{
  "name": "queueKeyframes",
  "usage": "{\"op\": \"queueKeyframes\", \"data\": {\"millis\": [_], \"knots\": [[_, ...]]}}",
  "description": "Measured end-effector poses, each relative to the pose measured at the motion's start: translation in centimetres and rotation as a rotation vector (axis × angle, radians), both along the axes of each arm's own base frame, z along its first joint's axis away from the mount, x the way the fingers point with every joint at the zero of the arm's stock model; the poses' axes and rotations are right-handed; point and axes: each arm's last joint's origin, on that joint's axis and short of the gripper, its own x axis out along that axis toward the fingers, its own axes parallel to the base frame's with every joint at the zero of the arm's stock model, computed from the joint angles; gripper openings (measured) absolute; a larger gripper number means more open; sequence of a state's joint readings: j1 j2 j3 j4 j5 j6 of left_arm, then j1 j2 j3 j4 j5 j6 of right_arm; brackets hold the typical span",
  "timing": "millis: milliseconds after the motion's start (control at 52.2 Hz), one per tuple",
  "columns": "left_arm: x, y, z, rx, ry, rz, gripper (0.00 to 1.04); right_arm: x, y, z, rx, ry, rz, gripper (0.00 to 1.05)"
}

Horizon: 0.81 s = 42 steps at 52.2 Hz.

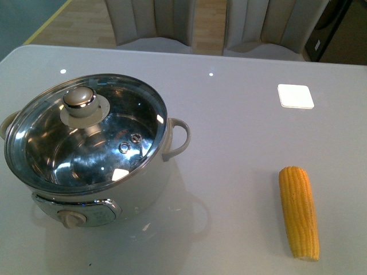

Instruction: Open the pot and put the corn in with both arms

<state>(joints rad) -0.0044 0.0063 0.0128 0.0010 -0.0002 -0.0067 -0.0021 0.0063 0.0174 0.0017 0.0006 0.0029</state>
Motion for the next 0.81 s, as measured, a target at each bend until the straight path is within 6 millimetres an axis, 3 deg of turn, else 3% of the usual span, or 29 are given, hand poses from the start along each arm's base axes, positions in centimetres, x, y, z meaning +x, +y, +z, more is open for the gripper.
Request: {"op": "queueKeyframes", "data": {"millis": [729, 805], "knots": [[0.0, 0.0, 0.0, 0.0, 0.0, 0.0, 0.98, 0.0, 0.0, 0.0, 0.0, 0.0, 0.0, 0.96], [0.02, 0.06, -0.12, -0.077, 0.202, 0.112, 0.98, 0.0, 0.0, 0.0, 0.0, 0.0, 0.0, 0.96]]}}
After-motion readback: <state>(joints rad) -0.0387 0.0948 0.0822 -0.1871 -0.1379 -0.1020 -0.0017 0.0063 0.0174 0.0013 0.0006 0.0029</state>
